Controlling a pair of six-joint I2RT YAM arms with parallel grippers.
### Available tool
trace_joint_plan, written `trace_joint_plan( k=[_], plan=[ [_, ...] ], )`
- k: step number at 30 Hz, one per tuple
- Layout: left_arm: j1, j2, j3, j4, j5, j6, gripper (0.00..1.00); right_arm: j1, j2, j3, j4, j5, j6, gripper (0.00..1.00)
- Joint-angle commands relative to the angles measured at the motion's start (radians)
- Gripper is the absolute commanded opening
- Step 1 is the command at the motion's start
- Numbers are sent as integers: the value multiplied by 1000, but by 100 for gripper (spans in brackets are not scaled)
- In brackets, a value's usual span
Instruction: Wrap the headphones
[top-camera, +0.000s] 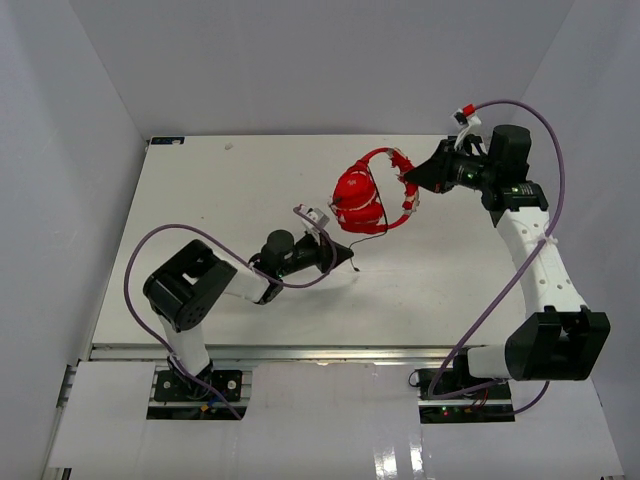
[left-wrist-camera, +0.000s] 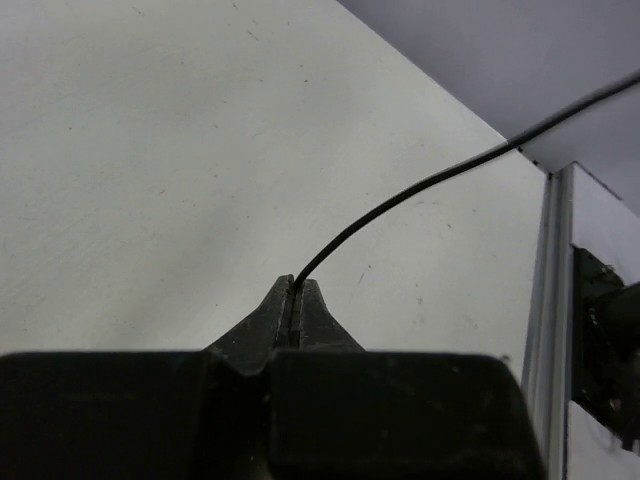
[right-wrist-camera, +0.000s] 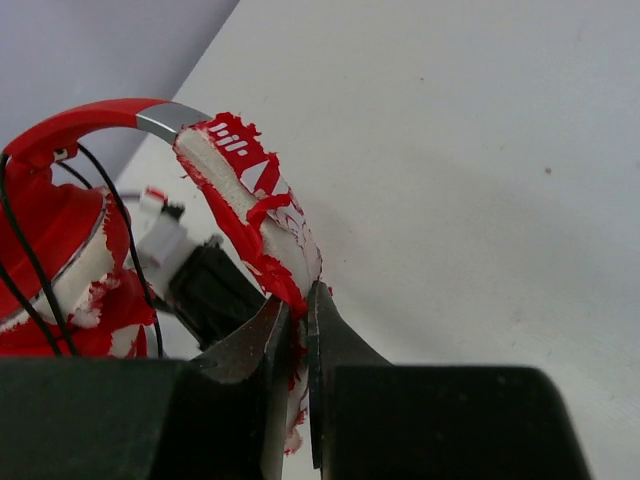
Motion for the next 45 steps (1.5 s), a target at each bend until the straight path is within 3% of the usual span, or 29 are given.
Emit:
trace_joint_plan(
  k=[1, 3, 5, 9, 11, 14, 19, 23, 26, 28, 33, 36, 40, 41, 45],
  plan=[
    [137, -32, -21, 132, 247, -135, 0, 5, -84, 12, -20, -245, -390, 8],
    [197, -36, 14, 112, 374, -164, 0, 10, -86, 46, -183, -169, -648, 8],
    [242, -39, 67, -20, 481, -153, 0, 25, -89, 42, -280, -45, -821, 8],
    [292, -28, 254, -466, 655, 38, 0, 86, -84, -29, -349, 193, -1036, 8],
    [298, -4, 366, -642, 694, 121, 0, 128, -81, -73, -325, 275, -1066, 8],
    [300, 106, 546, -1059, 745, 270, 0, 220, -90, -237, -195, 427, -1031, 8],
    [301, 251, 757, -1339, 876, 262, 0, 368, -55, -370, 128, 793, -956, 8],
    [305, 322, 833, -1533, 961, 290, 0, 367, 4, -351, 199, 891, -955, 8],
    [319, 384, 953, -1806, 923, 475, 0, 361, 40, -323, 200, 885, -1010, 8],
    [332, 411, 1010, -1898, 880, 516, 0, 356, 50, -319, 205, 875, -1076, 8],
    [347, 433, 1052, -1816, 1032, 358, 0, 357, 82, -311, 236, 845, -1114, 8],
    [345, 442, 1026, -1613, 1117, 165, 0, 357, 107, -305, 252, 842, -1081, 8],
    [328, 431, 900, -1257, 1126, -273, 0, 356, 147, -286, 244, 810, -1000, 8],
    [323, 428, 873, -1248, 1125, -368, 0, 356, 157, -281, 244, 801, -984, 8],
    [319, 387, 712, -644, 1102, -859, 0, 356, 211, -250, 215, 786, -910, 8]
  ],
)
